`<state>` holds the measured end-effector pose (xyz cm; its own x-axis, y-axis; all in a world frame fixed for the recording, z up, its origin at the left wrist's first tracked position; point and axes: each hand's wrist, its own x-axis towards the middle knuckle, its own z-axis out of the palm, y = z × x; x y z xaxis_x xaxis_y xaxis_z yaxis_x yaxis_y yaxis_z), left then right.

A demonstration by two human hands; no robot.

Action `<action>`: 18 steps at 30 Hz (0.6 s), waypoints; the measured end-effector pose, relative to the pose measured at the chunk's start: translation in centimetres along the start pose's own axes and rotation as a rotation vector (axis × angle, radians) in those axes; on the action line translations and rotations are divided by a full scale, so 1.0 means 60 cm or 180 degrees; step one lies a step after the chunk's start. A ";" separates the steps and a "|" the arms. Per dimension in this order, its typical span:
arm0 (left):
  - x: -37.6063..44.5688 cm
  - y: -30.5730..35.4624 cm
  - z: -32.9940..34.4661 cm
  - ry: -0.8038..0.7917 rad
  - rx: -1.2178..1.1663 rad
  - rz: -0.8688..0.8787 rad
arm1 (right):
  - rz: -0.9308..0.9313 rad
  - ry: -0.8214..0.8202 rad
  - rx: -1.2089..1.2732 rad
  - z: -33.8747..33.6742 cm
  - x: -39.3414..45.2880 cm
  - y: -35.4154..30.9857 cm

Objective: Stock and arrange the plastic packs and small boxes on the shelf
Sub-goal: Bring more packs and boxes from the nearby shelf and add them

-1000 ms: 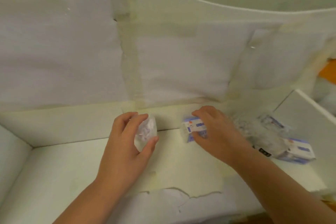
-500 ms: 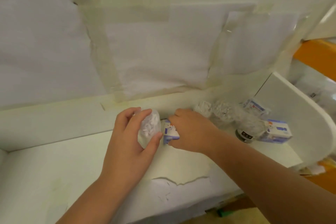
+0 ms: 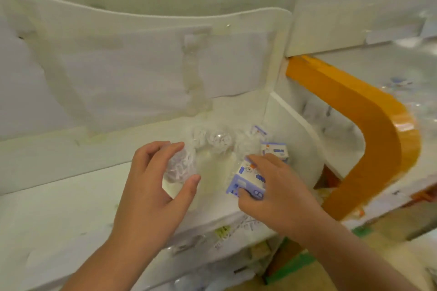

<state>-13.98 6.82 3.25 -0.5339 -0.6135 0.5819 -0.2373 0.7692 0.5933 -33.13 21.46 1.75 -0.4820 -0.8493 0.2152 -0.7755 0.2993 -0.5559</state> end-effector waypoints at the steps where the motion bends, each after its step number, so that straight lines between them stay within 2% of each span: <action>1: -0.008 0.032 0.019 -0.0046 -0.0059 0.0023 | 0.0054 0.0015 0.0057 -0.025 -0.030 0.021; 9: -0.075 0.303 0.194 -0.0527 -0.1013 0.0556 | 0.0655 0.0591 0.0435 -0.210 -0.277 0.185; 12: -0.096 0.387 0.269 -0.0712 -0.0918 0.0755 | 0.0983 0.0906 0.0334 -0.276 -0.357 0.250; 18: -0.114 0.508 0.395 -0.1199 -0.0989 0.0786 | 0.1488 0.1455 0.0414 -0.367 -0.456 0.352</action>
<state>-36.80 38.70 4.16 -0.8106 -0.2710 0.5191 0.1524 0.7583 0.6339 -45.28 60.60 1.81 -0.9022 -0.3644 0.2310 -0.4013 0.5121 -0.7594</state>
